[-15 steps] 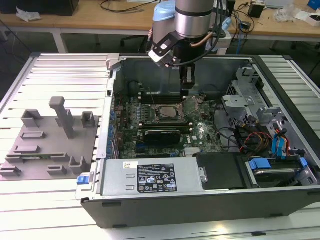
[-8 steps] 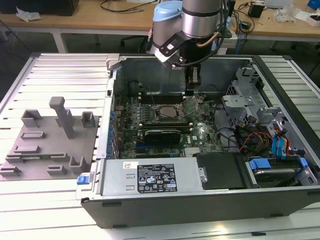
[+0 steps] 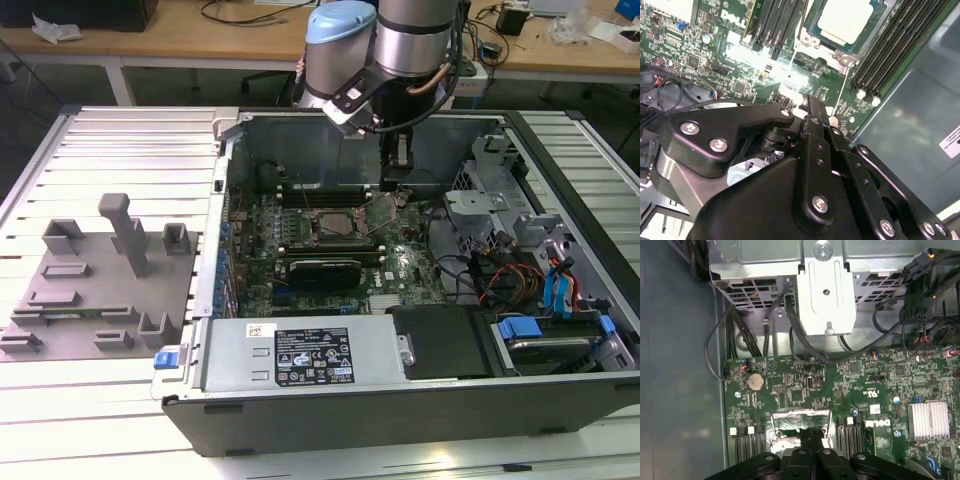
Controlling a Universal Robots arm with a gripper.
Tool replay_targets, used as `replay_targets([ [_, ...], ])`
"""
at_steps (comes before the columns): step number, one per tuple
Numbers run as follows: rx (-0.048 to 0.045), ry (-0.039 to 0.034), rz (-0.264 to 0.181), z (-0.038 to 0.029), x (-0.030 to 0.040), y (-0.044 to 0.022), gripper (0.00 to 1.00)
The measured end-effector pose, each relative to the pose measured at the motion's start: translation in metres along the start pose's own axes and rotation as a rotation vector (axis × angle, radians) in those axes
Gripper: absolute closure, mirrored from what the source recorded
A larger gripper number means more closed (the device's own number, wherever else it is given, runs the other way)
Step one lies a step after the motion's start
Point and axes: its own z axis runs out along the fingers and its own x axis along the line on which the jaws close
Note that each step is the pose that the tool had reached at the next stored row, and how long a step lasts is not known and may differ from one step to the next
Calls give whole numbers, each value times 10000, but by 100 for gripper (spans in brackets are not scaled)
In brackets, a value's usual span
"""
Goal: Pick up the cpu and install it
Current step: 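Close the cpu cover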
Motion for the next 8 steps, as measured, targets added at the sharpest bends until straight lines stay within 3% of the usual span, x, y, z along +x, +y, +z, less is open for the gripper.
replay_targets([
  [3,4,1,0,3,3,45,89],
  [8,25,-2,-1,9,14,175,89],
])
